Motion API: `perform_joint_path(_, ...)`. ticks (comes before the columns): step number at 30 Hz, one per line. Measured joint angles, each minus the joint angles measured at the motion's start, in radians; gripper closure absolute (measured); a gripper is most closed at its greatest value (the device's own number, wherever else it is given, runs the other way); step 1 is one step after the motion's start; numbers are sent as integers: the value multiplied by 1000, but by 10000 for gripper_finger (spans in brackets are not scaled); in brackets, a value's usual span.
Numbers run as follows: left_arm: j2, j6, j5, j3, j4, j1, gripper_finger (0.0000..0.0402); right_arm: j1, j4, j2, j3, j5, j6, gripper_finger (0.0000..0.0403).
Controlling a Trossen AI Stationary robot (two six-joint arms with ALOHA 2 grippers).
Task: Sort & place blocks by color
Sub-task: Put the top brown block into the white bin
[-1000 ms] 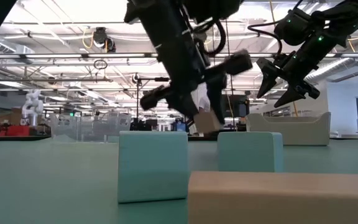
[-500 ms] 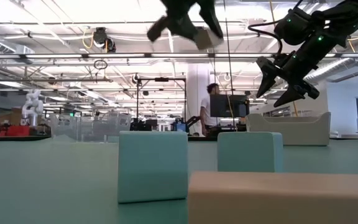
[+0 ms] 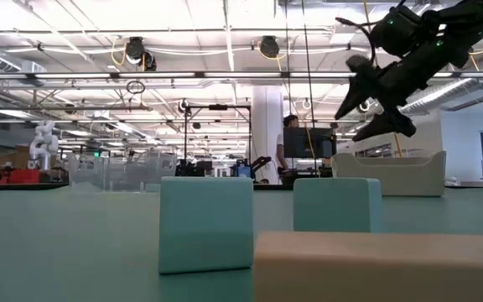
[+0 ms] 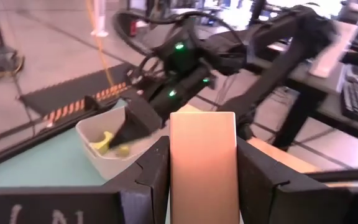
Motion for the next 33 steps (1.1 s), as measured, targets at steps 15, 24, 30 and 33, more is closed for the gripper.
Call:
perform_joint_path(15, 0, 9, -6, 0, -50, -7, 270, 334, 320, 0, -1, -92, 17, 115)
perform_joint_path(24, -26, -60, -112, 0, -157, -49, 270, 372, 619, 0, -1, -90, 6, 115)
perform_joint_path(30, -37, 19, -197, 0, -172, -73, 270, 387, 728, 0, -1, -93, -29, 115)
perform_joint_path(33, -35, 117, -165, 0, -169, -54, 270, 386, 752, 0, -2, -93, 37, 115)
